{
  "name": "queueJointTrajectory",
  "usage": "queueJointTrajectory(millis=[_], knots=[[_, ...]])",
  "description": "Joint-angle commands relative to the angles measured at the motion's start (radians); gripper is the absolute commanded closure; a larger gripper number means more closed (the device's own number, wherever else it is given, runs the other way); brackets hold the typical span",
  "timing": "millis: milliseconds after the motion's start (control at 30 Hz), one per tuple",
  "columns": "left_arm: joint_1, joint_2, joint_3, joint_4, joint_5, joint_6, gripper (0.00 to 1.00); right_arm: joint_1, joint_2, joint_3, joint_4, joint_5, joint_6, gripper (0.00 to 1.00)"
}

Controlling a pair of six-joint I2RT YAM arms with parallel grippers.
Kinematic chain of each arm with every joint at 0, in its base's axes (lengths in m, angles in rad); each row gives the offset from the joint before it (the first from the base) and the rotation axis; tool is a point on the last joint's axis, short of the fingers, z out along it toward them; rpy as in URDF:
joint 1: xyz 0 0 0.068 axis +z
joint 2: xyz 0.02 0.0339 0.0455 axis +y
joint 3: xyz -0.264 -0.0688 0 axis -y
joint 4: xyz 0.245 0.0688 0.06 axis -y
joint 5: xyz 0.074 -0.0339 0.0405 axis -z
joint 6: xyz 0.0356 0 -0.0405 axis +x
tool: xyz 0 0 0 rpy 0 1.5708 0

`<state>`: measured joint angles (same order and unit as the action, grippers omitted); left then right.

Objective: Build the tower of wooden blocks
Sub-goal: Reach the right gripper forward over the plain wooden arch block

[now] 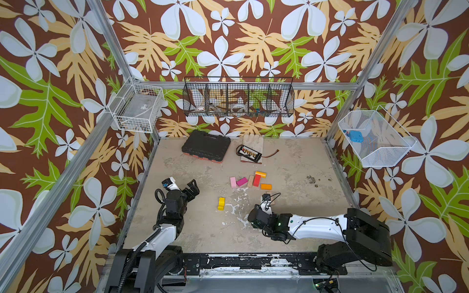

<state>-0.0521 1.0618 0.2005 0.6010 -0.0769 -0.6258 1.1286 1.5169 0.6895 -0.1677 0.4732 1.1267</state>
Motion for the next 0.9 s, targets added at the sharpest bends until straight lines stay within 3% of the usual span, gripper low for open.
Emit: queueJointTrajectory(millis=[0, 433, 567, 867], knots=[[0.0, 0.001, 0.003, -0.003, 0.002, -0.002, 0.0, 0.001, 0.033, 0.032, -0.058, 0.04, 0.04, 0.47], [0.001, 0.001, 0.003, -0.001, 0.007, -0.002, 0.0, 0.002, -0.005, -0.026, -0.073, 0.067, 0.096, 0.51], [0.001, 0.001, 0.003, 0.0, 0.008, -0.003, 0.0, 0.005, -0.026, -0.048, -0.052, 0.057, 0.095, 0.59], [0.0, 0.001, 0.002, -0.002, 0.008, -0.003, 0.0, 0.008, -0.006, -0.04, -0.028, 0.064, 0.071, 0.65]])
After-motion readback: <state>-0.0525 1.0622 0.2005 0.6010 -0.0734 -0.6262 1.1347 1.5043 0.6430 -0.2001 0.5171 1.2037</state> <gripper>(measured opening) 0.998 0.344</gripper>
